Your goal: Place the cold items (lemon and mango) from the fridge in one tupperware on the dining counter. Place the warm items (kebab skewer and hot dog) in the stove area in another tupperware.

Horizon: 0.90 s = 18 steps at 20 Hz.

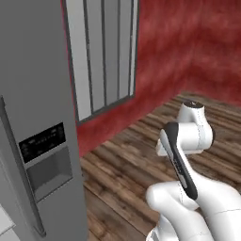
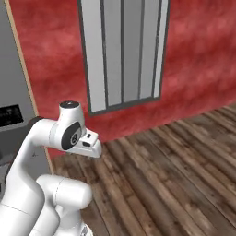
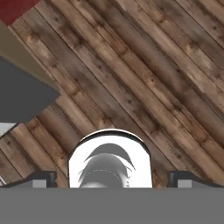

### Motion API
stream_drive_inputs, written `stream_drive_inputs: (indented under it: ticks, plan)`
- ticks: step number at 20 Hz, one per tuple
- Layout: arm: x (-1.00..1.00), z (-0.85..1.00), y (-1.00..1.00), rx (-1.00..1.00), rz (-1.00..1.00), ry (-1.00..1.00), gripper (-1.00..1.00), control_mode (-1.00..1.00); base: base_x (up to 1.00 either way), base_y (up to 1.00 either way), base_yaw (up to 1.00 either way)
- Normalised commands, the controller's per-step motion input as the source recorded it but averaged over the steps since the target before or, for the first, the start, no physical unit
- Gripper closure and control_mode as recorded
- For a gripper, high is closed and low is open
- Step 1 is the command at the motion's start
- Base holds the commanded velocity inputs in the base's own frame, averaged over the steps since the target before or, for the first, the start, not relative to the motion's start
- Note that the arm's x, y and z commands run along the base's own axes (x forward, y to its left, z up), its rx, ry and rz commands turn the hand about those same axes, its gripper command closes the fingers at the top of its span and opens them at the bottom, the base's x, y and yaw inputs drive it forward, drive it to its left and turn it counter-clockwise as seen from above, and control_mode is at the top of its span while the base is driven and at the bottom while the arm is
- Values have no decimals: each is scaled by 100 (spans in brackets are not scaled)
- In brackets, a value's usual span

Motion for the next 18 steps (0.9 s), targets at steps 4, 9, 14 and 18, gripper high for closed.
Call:
stream_drive_inputs:
  ticks: [4,9,14,18]
  plan:
    - [0,0,0,0,0,0,-100,100,-9,0,44]
    - [0,0,0,0,0,0,-100,100,2,3,60]
    - [0,0,0,0,0,0,-100,100,1,12,72]
    - [0,0,0,0,0,0,-100,100,-1,16,56]
